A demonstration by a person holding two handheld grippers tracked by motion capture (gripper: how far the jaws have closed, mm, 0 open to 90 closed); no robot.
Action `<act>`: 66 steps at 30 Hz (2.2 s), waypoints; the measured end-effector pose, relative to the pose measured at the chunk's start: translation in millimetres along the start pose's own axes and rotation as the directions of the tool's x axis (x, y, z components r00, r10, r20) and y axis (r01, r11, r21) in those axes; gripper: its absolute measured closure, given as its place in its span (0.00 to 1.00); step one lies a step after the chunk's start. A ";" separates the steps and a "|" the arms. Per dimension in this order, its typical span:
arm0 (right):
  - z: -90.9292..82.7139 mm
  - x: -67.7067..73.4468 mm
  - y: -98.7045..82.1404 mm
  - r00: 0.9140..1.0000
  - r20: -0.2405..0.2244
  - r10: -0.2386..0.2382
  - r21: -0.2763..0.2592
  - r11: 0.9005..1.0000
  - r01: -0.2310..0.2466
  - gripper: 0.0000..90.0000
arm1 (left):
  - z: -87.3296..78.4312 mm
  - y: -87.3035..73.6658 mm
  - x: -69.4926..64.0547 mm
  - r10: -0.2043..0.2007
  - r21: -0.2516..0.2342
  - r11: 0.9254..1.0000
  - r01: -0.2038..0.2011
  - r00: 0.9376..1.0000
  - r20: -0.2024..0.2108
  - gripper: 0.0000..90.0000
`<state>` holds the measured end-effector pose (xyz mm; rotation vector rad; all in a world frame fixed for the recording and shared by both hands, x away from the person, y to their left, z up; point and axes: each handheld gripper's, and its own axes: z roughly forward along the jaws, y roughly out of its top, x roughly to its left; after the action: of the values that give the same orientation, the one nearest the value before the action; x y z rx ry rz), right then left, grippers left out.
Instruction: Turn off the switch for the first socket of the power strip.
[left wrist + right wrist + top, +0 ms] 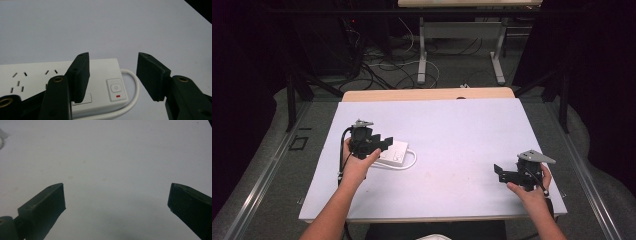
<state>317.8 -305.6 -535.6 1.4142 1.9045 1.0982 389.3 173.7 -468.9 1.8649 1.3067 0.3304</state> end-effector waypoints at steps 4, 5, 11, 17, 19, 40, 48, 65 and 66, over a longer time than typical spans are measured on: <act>0.2 -0.2 0.0 1.000 0.000 -0.003 0.002 1.000 0.003 0.01 | 1.6 2.0 0.0 -0.016 0.023 1.000 0.015 1.000 0.011 0.56; 0.2 -0.2 0.0 1.000 0.000 -0.003 0.002 1.000 0.003 0.01 | 2.1 2.3 -0.1 -0.019 0.026 1.000 0.018 1.000 0.012 0.56; 0.0 -0.5 -0.2 1.000 -0.002 0.002 0.007 1.000 -0.002 0.02 | 5.9 4.0 0.8 -0.040 0.054 0.998 0.039 0.999 0.010 0.64; 0.4 -1.4 -0.4 1.000 -0.006 -0.001 0.005 1.000 0.001 0.03 | 12.4 4.9 2.4 -0.057 0.095 0.994 0.056 0.998 0.014 0.72; 0.5 -1.5 -0.4 1.000 -0.006 -0.001 0.005 1.000 0.001 0.03 | 15.7 4.3 1.6 -0.061 0.097 0.994 0.060 0.998 0.010 0.74; 1.3 -1.7 -1.0 1.000 -0.015 0.009 0.013 1.000 -0.009 0.06 | 37.5 -1.7 -3.6 -0.060 0.178 0.982 0.058 0.998 0.008 0.97; 1.4 -1.3 -0.9 1.000 -0.018 0.012 0.015 1.000 -0.012 0.07 | 45.9 -4.2 -8.1 -0.049 0.214 0.976 0.045 0.999 0.016 0.99; 1.9 -1.1 -1.0 1.000 -0.024 0.011 0.019 1.000 -0.011 0.07 | 56.2 -7.1 -12.0 -0.045 0.259 0.965 0.041 0.999 0.011 1.00; 1.9 -1.1 -1.0 1.000 -0.024 0.011 0.019 1.000 -0.011 0.07 | 56.6 -7.5 -12.6 -0.051 0.263 0.964 0.047 0.999 0.009 1.00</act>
<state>319.1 -306.1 -537.5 1.4293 1.9314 1.1097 413.9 137.2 -507.3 2.0442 1.4405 0.1200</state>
